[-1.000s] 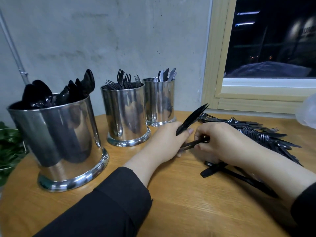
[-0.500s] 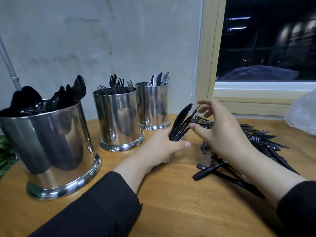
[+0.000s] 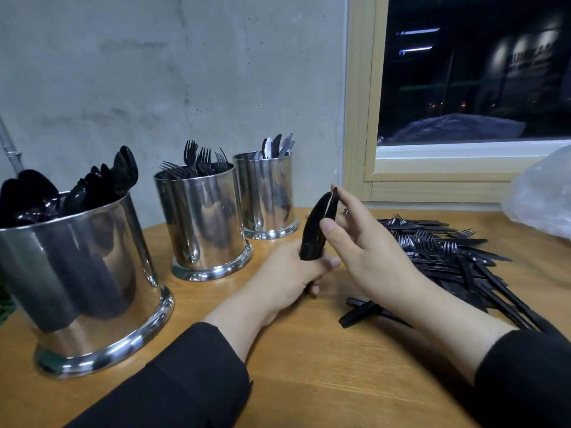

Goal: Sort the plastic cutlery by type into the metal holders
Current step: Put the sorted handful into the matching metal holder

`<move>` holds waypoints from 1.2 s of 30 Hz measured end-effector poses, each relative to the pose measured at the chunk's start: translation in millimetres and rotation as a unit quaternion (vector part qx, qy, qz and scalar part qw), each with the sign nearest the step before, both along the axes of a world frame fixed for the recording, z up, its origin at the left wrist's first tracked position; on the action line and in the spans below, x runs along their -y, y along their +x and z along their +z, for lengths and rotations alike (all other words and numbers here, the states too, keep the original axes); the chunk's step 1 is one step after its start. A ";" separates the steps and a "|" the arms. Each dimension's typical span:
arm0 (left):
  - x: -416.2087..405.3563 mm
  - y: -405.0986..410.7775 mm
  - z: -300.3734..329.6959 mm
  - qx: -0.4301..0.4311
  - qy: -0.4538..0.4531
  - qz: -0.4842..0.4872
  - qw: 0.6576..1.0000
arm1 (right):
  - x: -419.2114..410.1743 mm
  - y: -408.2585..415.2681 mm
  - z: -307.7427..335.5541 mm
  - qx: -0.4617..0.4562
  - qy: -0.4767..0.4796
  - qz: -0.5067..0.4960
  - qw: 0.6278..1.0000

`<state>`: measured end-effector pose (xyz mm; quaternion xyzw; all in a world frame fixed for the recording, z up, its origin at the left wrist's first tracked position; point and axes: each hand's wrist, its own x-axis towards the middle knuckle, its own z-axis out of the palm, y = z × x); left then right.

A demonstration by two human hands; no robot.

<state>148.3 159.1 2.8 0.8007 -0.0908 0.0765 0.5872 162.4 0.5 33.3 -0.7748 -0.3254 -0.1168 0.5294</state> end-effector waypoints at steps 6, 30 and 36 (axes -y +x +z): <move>14.7 -0.2 4.9 0.019 0.078 0.026 0.996 | -15.1 -8.0 8.0 -0.043 -0.002 -0.072 0.996; -11.2 59.0 5.9 0.103 0.021 0.242 0.965 | -56.2 60.9 77.4 0.000 -0.079 -0.098 0.992; -27.2 65.1 2.8 0.117 -0.108 0.260 0.953 | -82.7 101.7 158.7 0.020 0.075 -0.109 0.991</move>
